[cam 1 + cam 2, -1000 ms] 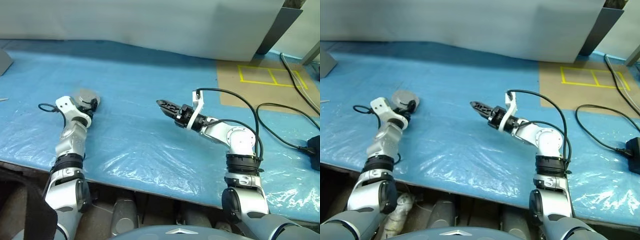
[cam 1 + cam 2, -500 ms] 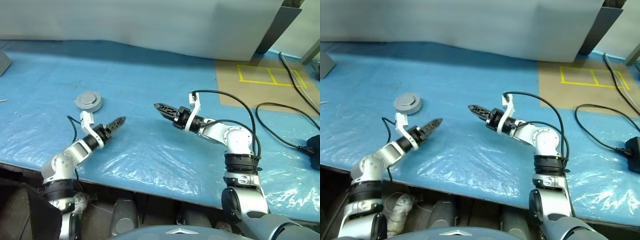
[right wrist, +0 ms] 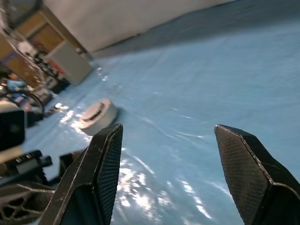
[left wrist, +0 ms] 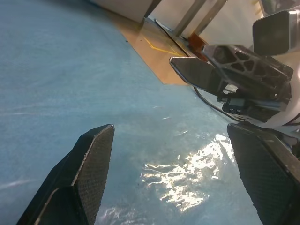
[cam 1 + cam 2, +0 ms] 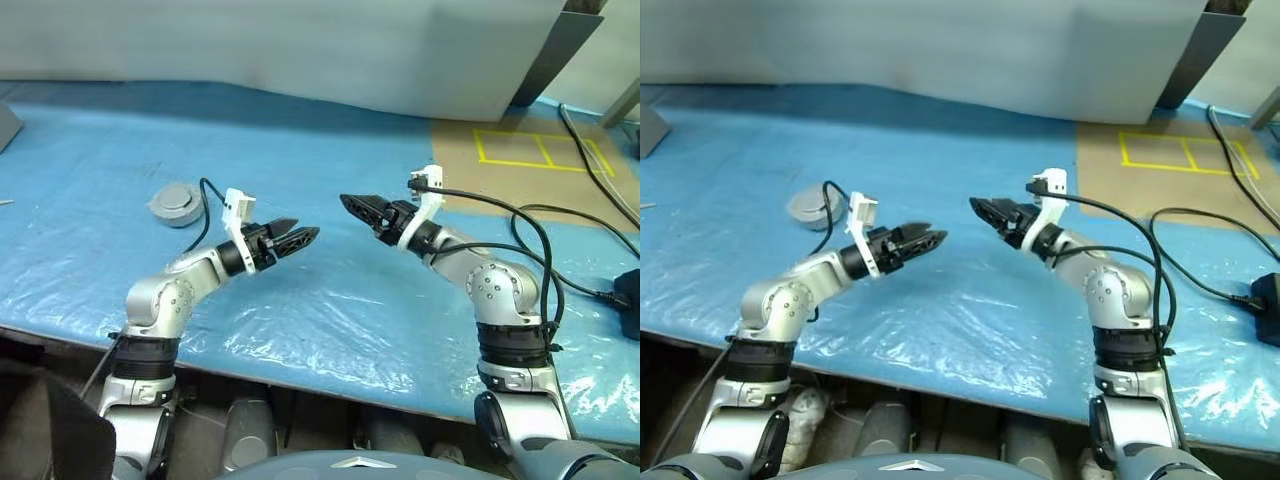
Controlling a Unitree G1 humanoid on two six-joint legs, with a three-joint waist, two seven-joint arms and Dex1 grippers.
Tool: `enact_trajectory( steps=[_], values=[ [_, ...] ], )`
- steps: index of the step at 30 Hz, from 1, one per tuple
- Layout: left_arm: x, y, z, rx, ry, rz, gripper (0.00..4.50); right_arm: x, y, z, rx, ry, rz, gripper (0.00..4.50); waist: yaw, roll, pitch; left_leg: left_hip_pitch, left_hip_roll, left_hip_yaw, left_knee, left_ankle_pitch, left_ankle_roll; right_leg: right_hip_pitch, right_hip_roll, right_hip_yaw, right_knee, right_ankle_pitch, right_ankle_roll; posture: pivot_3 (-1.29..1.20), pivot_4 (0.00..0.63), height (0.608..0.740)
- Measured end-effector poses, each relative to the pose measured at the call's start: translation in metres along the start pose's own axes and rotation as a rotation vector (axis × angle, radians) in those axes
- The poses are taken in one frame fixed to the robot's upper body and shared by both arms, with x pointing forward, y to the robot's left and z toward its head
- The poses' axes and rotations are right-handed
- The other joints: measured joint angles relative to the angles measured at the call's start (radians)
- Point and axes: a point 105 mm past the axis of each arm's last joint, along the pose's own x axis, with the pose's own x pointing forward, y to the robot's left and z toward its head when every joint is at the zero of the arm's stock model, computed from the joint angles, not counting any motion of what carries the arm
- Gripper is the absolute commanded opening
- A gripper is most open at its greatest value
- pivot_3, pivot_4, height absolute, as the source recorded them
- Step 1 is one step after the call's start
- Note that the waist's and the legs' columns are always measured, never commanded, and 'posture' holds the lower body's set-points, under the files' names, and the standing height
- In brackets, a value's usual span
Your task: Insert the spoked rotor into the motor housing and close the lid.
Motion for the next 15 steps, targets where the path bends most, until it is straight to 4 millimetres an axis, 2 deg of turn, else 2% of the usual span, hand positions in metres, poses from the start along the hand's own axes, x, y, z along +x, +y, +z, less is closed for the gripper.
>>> enact_trajectory(
  steps=[5, 11, 15],
  values=[
    [0.005, 0.023, -0.007, 0.032, 0.018, 0.096, 4.02, -0.008, -0.024, -0.015, -0.117, 0.020, -0.189, 3.24, 0.004, 0.000, 0.000, -0.001, -0.001, 0.000, 0.001, 0.000, 0.000, 0.000, -0.001, 0.000, 0.000, 0.000, 0.000, 0.00, 0.150, 0.740],
    [0.017, 0.023, 0.002, 0.031, -0.032, 0.098, 4.02, -0.015, -0.036, -0.026, -0.165, 0.035, -0.308, 3.24, 0.007, 0.000, 0.000, -0.001, -0.001, 0.000, 0.002, 0.000, 0.000, 0.000, -0.002, 0.000, 0.001, 0.000, 0.000, 0.00, 0.150, 0.740],
    [0.023, 0.024, 0.013, 0.071, -0.064, 0.121, 4.02, -0.017, -0.044, -0.023, -0.219, 0.022, -0.399, 3.24, 0.004, 0.000, 0.000, 0.000, -0.001, 0.000, 0.002, 0.000, 0.000, 0.000, -0.001, 0.000, 0.002, 0.000, 0.000, 0.00, 0.150, 0.740]
  ],
)
